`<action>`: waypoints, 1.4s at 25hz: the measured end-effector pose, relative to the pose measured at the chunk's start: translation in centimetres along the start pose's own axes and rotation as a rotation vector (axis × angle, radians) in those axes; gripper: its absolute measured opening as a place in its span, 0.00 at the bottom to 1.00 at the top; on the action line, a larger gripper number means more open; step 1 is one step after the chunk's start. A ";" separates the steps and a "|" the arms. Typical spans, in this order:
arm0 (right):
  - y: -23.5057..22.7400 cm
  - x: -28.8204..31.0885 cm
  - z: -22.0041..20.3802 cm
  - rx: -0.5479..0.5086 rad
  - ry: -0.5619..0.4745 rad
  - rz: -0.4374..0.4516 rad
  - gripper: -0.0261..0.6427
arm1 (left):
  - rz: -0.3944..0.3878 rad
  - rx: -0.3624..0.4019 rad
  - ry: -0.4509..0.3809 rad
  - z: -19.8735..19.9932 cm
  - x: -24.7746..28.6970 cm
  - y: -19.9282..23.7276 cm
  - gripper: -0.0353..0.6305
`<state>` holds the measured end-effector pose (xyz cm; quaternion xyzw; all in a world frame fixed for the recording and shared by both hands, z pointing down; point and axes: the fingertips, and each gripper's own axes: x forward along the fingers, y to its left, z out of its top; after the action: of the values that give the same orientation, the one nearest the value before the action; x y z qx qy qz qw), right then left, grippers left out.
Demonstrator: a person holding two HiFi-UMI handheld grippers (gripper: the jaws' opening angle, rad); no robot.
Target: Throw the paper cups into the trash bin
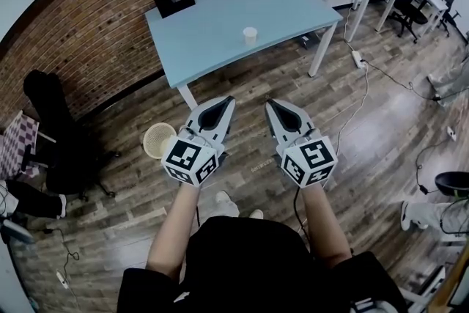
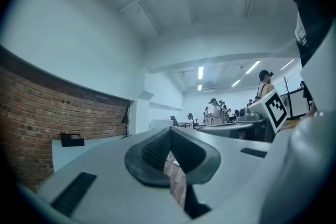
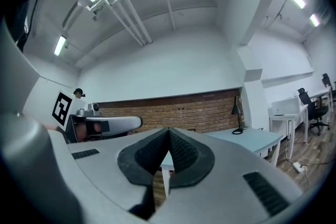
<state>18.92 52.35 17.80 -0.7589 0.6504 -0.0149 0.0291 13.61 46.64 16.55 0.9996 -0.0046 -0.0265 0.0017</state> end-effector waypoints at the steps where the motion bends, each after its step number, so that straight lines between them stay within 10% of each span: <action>1: -0.2 0.2 0.0 -0.001 0.003 0.003 0.05 | 0.003 -0.007 -0.002 -0.1 0.2 0.2 0.07; 35: -6.0 19.7 -1.1 0.008 0.055 -0.093 0.05 | -0.057 -0.075 -0.015 -1.8 8.5 19.4 0.07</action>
<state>27.79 33.82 19.02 -0.7875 0.6149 -0.0396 0.0137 21.98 27.16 17.95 0.9984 0.0246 -0.0341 0.0385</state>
